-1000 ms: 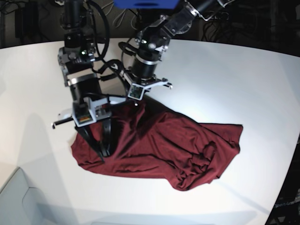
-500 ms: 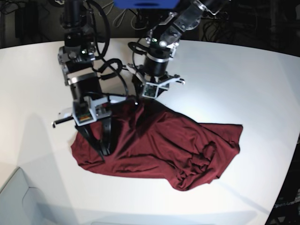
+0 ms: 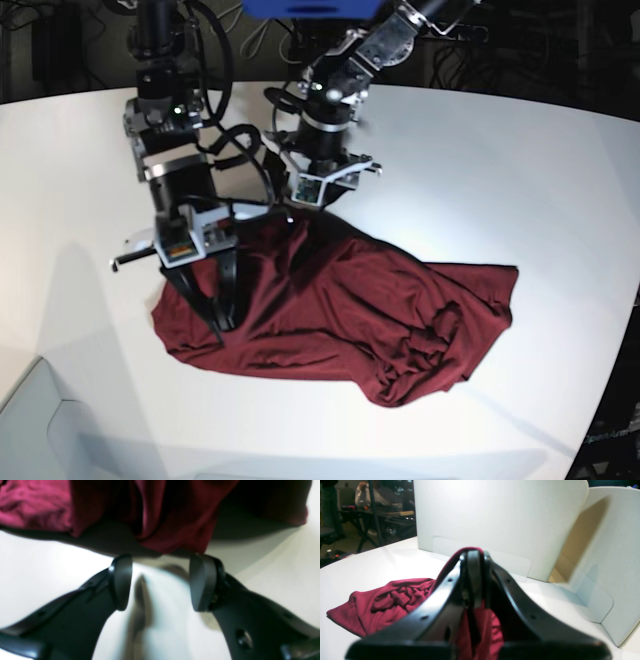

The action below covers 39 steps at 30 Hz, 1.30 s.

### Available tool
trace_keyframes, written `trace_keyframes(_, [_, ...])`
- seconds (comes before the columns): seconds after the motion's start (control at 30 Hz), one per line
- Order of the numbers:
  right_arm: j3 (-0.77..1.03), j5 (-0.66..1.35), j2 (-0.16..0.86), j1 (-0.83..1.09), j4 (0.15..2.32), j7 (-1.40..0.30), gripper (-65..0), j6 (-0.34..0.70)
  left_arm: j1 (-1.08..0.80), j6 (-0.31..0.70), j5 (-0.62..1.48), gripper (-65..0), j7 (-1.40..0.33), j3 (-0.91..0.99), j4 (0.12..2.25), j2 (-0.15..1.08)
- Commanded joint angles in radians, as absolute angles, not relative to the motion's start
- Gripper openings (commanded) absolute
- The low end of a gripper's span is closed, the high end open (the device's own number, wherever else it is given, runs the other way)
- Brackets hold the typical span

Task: Layout the t-shirt on the table in an organized manner, then fold the t-shirt properly
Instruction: 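Lift the shirt fabric with the left gripper beside the right gripper, then pull the held shirt edge apart with both grippers, stretching it wide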

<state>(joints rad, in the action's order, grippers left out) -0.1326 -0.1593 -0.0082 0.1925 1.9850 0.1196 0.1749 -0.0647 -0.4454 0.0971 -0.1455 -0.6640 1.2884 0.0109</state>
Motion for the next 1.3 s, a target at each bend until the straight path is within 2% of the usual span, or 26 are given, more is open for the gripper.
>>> trace_keyframes(0.0, [-0.134, -0.154, -0.008, 0.182, 2.005, 0.153, -65.0, 0.17, -0.051, -0.447, 0.085, -29.4, -0.114, -0.667, 1.299, -0.004])
trace_keyframes(0.2, [-0.134, -0.154, -0.008, 0.182, 2.006, 0.153, -65.0, 0.17, -0.025, -0.446, 0.085, -29.5, -0.114, -0.667, 1.282, -0.024])
trace_keyframes(0.37, [-0.134, -0.154, -0.008, 0.182, 2.005, 0.153, -65.0, 0.17, -0.008, -0.444, 0.085, -35.9, -0.114, -0.665, 1.244, -0.042])
trace_keyframes(0.6, [-0.134, -0.154, -0.008, 0.18, 2.005, 0.153, -65.0, 0.17, 0.018, -0.444, 0.085, -38.9, -0.114, -0.668, 1.21, -0.044])
trace_keyframes(0.63, [-0.134, -0.154, -0.008, 0.18, 2.005, 0.153, -65.0, 0.17, 0.015, -0.444, 0.085, -42.4, -0.113, -0.668, 1.211, -0.045])
trace_keyframes(0.77, [-0.134, -0.154, -0.008, 0.177, 2.005, 0.153, -65.0, 0.17, 0.012, -0.444, 0.085, -64.6, -0.114, -0.668, 1.214, -0.044])
trace_keyframes(0.97, [-0.13, -0.156, -0.008, 0.171, 2.003, 0.153, -65.0, 0.17, -0.047, -0.444, 0.084, -64.2, -0.114, -0.664, 1.282, -0.024])
trace_keyframes(1.27, [-0.127, -0.156, 0.007, 0.171, 2.003, 0.153, -65.0, 0.17, -0.205, -0.453, 0.085, -64.2, -0.114, -0.656, 1.615, 0.203])
